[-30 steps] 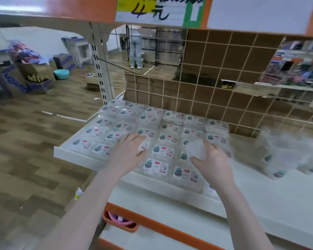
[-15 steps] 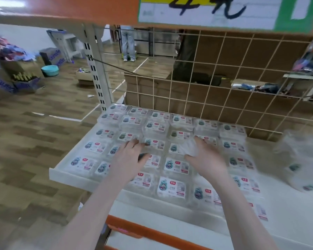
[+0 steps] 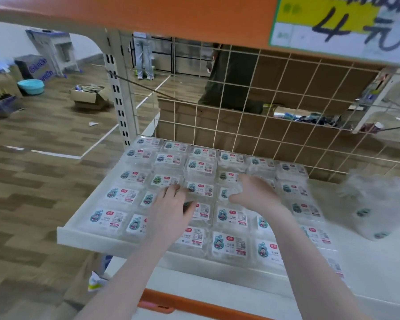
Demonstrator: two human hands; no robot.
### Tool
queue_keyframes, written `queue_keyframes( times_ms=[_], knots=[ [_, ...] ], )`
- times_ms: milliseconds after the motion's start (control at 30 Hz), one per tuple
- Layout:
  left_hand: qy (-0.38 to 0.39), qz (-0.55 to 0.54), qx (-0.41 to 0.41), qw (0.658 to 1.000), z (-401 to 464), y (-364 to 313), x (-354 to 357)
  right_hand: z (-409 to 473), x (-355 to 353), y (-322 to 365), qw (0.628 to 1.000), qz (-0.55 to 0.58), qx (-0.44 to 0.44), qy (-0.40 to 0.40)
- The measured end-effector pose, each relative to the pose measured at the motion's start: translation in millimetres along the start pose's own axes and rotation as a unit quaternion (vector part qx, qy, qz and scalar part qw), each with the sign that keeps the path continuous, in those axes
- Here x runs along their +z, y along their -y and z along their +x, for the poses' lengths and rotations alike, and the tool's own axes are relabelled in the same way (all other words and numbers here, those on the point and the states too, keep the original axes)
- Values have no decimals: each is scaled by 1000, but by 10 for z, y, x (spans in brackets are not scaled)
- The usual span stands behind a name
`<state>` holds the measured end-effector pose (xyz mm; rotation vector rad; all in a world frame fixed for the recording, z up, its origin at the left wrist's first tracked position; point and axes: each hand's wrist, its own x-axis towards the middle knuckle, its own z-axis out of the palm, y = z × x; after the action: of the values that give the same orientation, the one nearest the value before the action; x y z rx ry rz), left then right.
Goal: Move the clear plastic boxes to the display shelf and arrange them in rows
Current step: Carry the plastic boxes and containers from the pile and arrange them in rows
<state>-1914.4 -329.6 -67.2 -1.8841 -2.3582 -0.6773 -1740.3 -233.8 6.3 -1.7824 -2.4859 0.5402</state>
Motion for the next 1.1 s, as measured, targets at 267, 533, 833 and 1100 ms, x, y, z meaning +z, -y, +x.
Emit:
queue_keyframes(
  times_ms=[267, 533, 833, 1100],
  knots=[
    [-1, -18, 2, 1000, 0, 21, 14, 66, -146, 86, 974, 214, -65, -28],
    [-19, -19, -4, 1000, -13, 11, 12, -106, -76, -305, 933, 350, -55, -60],
    [16, -30, -26, 999, -2, -41, -34, -352, -20, -710, 983, 174, -43, -43],
    [32, -37, -37, 998, -9, -70, -79, -334, -5, -650, 997, 58, -43, 3]
  ],
)
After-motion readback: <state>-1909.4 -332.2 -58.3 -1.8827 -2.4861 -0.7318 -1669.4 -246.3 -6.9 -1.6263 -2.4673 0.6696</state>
